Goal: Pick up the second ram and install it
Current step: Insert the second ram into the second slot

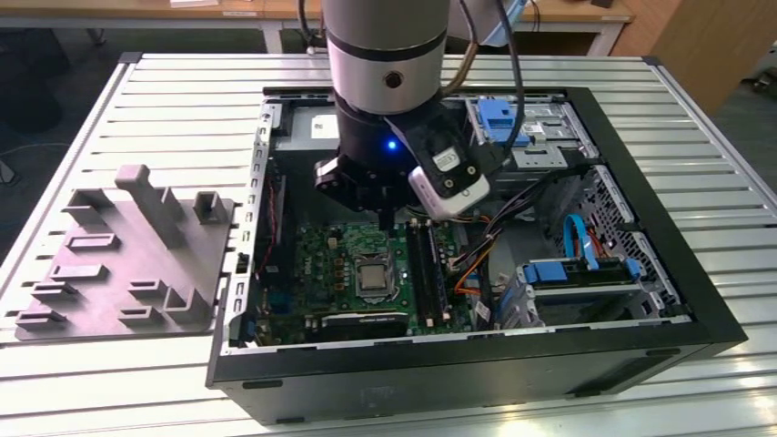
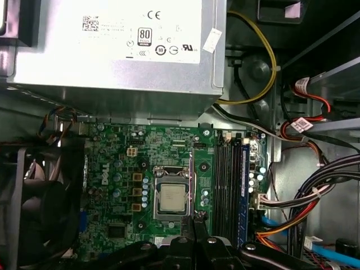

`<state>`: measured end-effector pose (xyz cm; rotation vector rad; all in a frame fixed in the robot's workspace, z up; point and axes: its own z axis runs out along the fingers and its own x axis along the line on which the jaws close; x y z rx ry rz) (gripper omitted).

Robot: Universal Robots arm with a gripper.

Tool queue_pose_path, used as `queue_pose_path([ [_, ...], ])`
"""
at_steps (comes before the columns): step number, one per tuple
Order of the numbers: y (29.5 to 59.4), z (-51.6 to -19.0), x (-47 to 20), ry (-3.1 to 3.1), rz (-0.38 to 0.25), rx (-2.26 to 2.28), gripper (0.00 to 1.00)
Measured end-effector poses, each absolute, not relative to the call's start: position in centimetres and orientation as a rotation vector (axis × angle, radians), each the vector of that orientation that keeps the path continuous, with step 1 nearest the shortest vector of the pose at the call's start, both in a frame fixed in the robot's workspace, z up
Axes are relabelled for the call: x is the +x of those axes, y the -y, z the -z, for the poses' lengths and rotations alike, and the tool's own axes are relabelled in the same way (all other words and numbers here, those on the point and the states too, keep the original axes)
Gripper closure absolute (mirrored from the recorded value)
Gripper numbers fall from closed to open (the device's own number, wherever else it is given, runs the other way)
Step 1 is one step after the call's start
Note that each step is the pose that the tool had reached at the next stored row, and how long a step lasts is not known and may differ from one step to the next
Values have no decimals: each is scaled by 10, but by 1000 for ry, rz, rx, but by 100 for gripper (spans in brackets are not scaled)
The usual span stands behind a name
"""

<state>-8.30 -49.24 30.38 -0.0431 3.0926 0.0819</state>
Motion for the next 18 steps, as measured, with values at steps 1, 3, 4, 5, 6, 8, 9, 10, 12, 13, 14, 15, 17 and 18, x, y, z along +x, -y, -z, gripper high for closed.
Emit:
queue_pose_path([
  [1, 492, -302, -83, -3093, -82, -43, 88],
  [3, 492, -299, -83, -3093, -82, -43, 88],
  [4, 492, -298, -83, -3093, -82, -43, 88],
  [5, 492, -296, -83, -3093, -82, -43, 88],
  [6, 492, -295, -83, -3093, -82, -43, 88],
  [8, 492, -293, -83, -3093, -82, -43, 88],
  [9, 492, -292, -83, -3093, -82, -43, 88],
  [10, 492, -291, -83, -3093, -82, -43, 88],
  [12, 492, -290, -82, -3093, -82, -43, 88],
  [13, 492, -289, -82, -3093, -82, -43, 88],
  [14, 492, -288, -82, -3093, -82, -43, 88],
  [15, 492, -288, -81, -3093, -82, -43, 88],
  [17, 492, -287, -79, -3094, -82, -43, 88],
  [18, 492, -286, -79, -3094, -82, -43, 88],
])
